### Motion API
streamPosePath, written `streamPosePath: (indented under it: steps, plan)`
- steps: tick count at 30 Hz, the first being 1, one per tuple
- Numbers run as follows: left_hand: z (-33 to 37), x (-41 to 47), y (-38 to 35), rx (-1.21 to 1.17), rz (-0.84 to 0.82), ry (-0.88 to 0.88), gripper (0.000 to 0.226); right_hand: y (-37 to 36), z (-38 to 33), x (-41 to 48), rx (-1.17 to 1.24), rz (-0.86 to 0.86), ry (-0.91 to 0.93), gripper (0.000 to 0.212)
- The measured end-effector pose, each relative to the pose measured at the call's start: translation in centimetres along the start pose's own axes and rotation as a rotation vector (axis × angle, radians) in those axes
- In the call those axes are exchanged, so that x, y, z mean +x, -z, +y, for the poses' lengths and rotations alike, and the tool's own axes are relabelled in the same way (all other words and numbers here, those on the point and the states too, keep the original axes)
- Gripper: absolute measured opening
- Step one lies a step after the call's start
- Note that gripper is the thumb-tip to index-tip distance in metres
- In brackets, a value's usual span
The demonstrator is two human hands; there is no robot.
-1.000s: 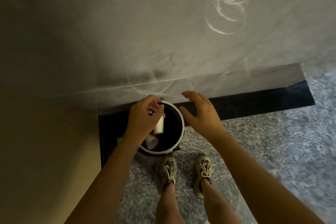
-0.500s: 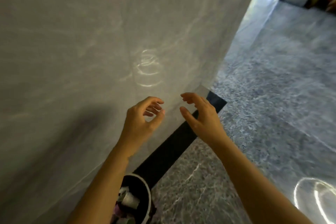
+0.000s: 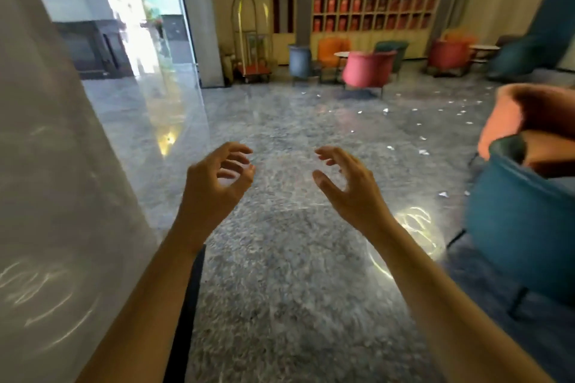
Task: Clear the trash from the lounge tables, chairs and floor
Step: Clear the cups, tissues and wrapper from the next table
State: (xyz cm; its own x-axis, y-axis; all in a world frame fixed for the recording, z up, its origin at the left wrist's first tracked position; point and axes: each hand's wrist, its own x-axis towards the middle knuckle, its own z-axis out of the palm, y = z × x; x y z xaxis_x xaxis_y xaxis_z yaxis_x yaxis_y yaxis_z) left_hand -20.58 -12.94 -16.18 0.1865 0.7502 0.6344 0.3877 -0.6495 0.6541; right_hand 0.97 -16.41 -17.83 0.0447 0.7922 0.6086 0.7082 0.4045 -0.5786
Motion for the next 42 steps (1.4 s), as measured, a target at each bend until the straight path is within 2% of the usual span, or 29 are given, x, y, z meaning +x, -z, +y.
streamPosePath:
  steps: [4,8,14,18,22,31,36,42]
  plan:
    - [7.8,2.0,-10.5,-0.169,-0.12,-0.086,0.021,13.0,4.4,-3.9,-0.138,0.172,-0.093,0.04]
    - [15.8,1.2,-20.9,-0.313,-0.28,-0.179,0.02,24.4,7.7,-9.8,-0.271,0.269,-0.193,0.043]
    - [28.2,-2.9,-35.1,-0.433,-0.554,-0.396,0.038,39.6,10.6,-19.4,-0.479,0.463,-0.335,0.038]
    - [36.5,-5.0,-42.9,-0.534,-0.696,-0.507,0.033,48.5,11.4,-26.2,-0.619,0.585,-0.446,0.032]
    - [44.2,-7.5,-48.8,-0.679,-0.78,-0.576,0.031,55.3,10.6,-31.8,-0.751,0.677,-0.538,0.032]
    - [58.9,-13.8,-60.1,-0.839,-1.017,-0.776,0.032,67.6,9.4,-43.3,-0.956,0.827,-0.821,0.036]
    - [65.8,-16.4,-68.4,-0.867,-1.087,-0.858,0.036,74.4,11.9,-47.6,-1.071,0.896,-0.889,0.038]
    - [74.8,-16.7,-79.9,-0.905,-1.068,-0.97,0.043,85.3,17.3,-49.8,-1.222,0.89,-0.95,0.042]
